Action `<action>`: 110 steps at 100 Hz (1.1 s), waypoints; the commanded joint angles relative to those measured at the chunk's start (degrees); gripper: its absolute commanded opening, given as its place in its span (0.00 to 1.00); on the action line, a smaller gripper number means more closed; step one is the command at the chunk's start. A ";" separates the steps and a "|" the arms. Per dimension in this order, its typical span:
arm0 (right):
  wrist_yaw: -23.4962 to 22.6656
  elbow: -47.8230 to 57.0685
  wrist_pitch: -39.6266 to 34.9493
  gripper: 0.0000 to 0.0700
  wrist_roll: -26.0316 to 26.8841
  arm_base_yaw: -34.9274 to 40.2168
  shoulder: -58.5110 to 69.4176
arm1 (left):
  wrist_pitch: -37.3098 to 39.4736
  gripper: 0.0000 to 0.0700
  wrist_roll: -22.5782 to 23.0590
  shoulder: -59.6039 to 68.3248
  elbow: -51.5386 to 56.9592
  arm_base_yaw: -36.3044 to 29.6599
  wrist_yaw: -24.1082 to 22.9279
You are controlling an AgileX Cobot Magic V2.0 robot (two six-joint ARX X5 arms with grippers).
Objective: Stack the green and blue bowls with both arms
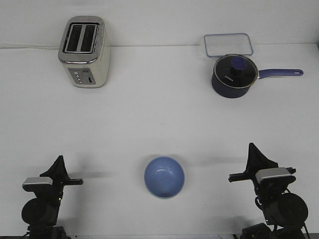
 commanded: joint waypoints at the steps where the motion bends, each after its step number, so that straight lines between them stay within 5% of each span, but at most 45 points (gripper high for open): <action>1: 0.09 0.04 0.57 0.00 -0.55 0.09 0.13 | 0.90 0.02 -0.55 -0.07 -1.11 0.00 -0.09; 48: 0.28 0.04 0.52 0.00 -0.87 0.09 0.13 | 0.90 0.02 -0.55 -0.07 -1.11 0.00 -0.09; 90: -4.04 -18.49 9.18 0.00 -17.57 -8.09 -11.10 | 0.92 0.02 -0.55 -0.07 -1.11 0.00 -0.09; 110: -4.96 -24.09 9.75 0.00 -19.02 -11.30 -13.31 | 0.92 0.02 -0.55 -0.07 -1.11 0.00 -0.09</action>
